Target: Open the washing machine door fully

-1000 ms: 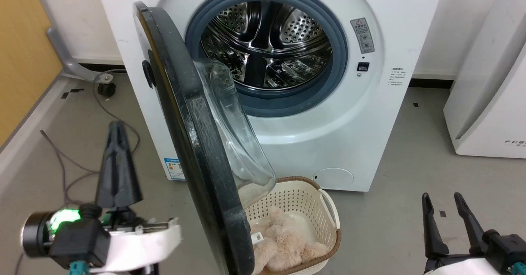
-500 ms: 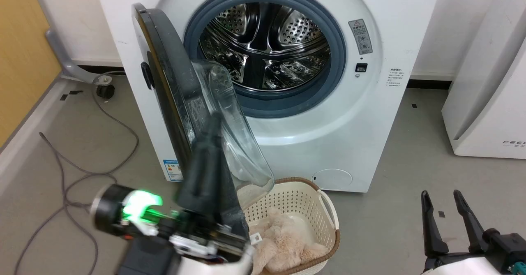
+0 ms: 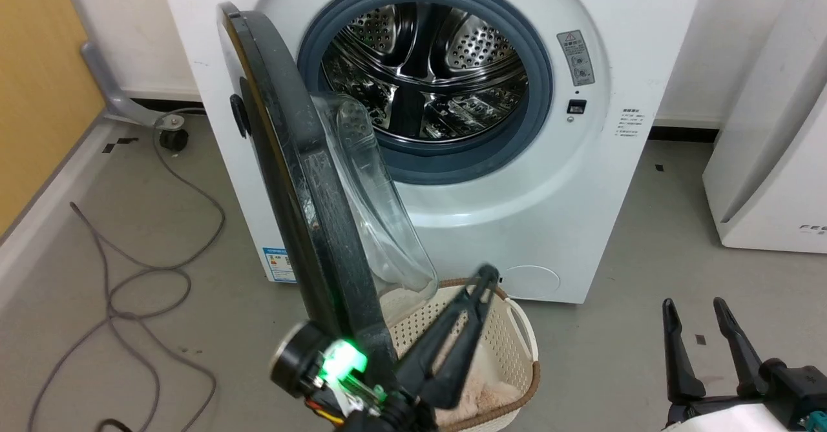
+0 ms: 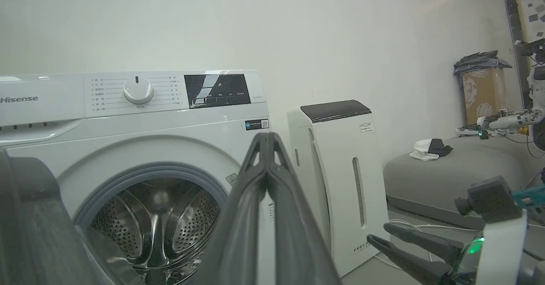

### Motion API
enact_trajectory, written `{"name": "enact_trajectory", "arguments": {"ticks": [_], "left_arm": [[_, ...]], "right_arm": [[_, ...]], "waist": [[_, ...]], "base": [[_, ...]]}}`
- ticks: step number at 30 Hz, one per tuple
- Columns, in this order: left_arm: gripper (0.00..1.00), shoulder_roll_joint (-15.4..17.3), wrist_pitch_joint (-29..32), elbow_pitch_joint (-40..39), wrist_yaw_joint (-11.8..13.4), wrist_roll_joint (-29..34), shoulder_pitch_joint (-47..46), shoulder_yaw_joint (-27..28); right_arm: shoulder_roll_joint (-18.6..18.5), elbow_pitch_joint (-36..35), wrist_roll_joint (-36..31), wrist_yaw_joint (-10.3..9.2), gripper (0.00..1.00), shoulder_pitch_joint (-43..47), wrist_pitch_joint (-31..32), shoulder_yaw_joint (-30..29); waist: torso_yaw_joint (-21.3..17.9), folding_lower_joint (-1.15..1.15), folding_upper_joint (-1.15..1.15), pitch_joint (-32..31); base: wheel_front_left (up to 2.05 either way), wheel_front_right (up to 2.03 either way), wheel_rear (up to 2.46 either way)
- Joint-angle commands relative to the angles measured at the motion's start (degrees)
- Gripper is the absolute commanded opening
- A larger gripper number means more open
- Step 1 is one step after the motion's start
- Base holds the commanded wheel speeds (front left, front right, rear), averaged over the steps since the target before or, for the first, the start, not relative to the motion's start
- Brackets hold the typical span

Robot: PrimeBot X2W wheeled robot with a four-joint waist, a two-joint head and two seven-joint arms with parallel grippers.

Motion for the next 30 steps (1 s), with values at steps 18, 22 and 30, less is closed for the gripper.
{"name": "enact_trajectory", "arguments": {"ticks": [18,22,30], "left_arm": [[0.00,2.03,-0.24,12.23,1.40,-1.62,6.33,-1.68],[0.00,1.76,-0.24,14.43,2.65,-2.57,6.68,0.21],[0.00,1.53,-0.24,16.07,4.01,-3.53,7.95,4.21]], "right_arm": [[0.25,0.29,-0.37,0.03,1.00,-0.38,-0.26,0.61],[0.25,0.47,-0.62,0.03,1.00,-0.32,-0.26,0.54],[0.25,0.93,-0.76,0.03,1.00,-0.21,-0.26,0.74]], "waist": [[1.67,0.00,0.00,1.80],[2.22,0.00,0.00,2.12],[4.48,0.00,0.00,2.16]], "base": [[0.00,0.00,0.00],[0.00,0.00,0.00],[0.00,0.00,0.00]]}}
